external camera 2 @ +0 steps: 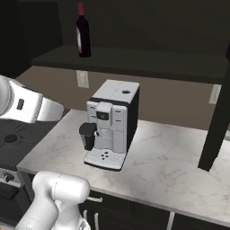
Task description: Open the cabinet directly in front. Then move the wine and the mug to the dining counter with the candle on it.
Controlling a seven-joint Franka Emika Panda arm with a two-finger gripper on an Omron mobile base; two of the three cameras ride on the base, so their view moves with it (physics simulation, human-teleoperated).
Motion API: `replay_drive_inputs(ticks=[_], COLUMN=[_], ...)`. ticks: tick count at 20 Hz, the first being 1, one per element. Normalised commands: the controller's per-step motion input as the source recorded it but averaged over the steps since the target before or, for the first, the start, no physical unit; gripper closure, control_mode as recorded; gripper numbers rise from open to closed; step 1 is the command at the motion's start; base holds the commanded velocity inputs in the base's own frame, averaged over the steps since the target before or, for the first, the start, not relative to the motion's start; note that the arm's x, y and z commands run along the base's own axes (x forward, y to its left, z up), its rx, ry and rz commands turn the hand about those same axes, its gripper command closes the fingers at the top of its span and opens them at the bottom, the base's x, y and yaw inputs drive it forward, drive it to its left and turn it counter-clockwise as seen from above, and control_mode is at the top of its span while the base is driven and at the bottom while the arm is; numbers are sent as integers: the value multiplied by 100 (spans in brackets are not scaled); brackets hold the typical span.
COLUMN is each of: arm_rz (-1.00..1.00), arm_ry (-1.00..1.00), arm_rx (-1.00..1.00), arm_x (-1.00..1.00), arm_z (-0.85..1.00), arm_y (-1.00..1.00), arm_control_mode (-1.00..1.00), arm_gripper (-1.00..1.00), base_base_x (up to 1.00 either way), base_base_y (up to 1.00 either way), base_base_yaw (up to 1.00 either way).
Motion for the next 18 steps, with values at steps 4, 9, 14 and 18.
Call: replay_drive_inputs(ticks=[4,9,14,18], arm_rz=[21,20,14,6], arm_ry=[-7,-17,-19,-10], arm_rx=[0,-2,-5,-2], arm_x=[-16,-3,20,42], arm_z=[62,21,1,1], arm_y=[-6,0,6,19], arm_control_mode=[-100,-100,-100,-100], arm_gripper=[-100,-100,-100,-100], base_base_x=[0,0,0,0], base_base_y=[0,0,0,0], base_base_yaw=[0,0,0,0])
